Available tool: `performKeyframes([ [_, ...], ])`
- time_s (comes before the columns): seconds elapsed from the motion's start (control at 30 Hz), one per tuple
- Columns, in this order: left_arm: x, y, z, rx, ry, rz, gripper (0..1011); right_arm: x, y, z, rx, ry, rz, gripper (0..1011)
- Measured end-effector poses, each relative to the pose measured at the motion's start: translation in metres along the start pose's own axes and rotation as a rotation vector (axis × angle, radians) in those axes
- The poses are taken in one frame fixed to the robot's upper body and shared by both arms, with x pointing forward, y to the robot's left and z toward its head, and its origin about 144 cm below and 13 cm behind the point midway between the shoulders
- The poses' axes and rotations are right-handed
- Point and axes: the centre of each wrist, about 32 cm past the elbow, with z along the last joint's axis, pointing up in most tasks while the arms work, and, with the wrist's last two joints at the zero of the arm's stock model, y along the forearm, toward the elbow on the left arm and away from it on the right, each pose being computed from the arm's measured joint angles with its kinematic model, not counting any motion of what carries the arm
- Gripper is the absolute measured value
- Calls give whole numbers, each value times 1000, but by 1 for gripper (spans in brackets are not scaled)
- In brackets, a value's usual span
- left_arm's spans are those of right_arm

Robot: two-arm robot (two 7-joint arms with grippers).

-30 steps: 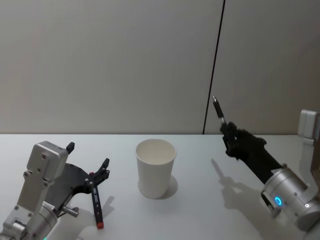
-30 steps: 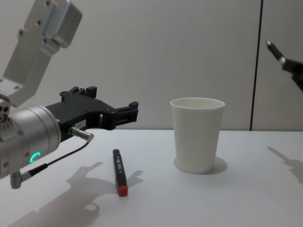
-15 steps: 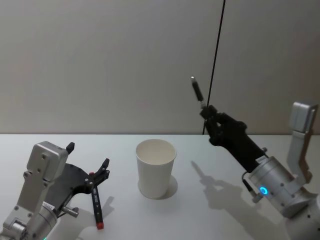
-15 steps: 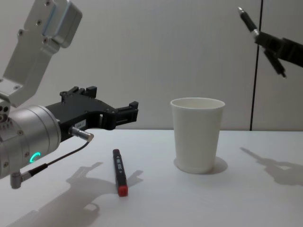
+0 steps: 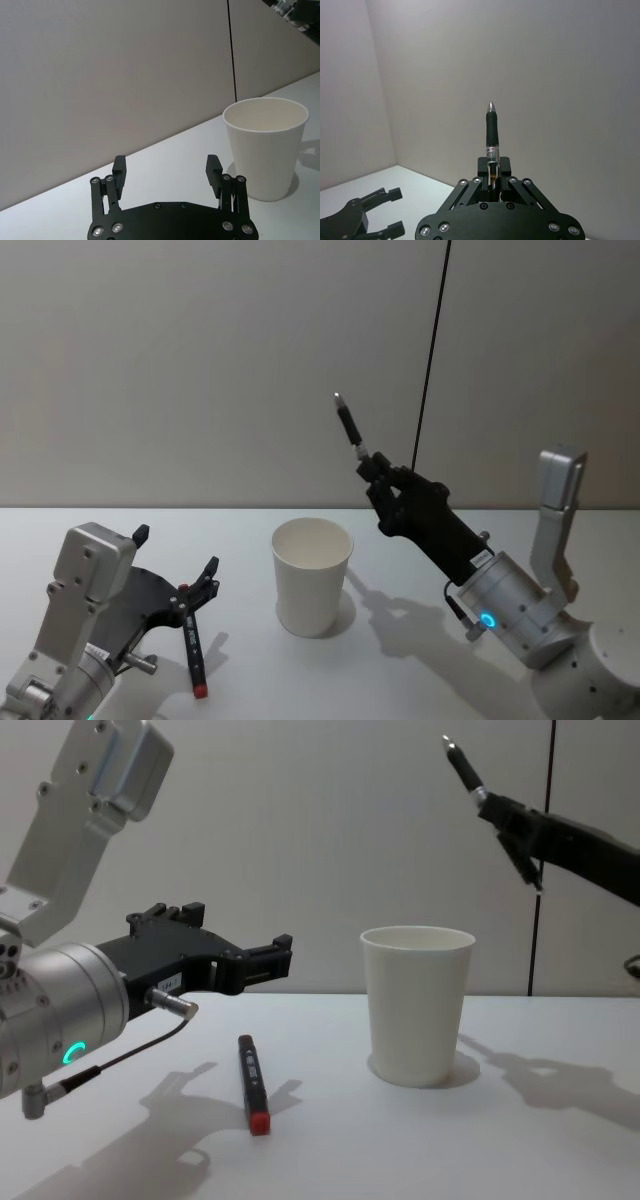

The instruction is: Place the pen into the pen holder.

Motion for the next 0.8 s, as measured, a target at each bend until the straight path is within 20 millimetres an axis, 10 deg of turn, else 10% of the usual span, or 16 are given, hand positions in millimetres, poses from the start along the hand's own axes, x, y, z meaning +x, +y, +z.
performKeyframes([
  [0.8,0,0,0,0,0,0,1002,-12,25,-30,22,16,64,134],
])
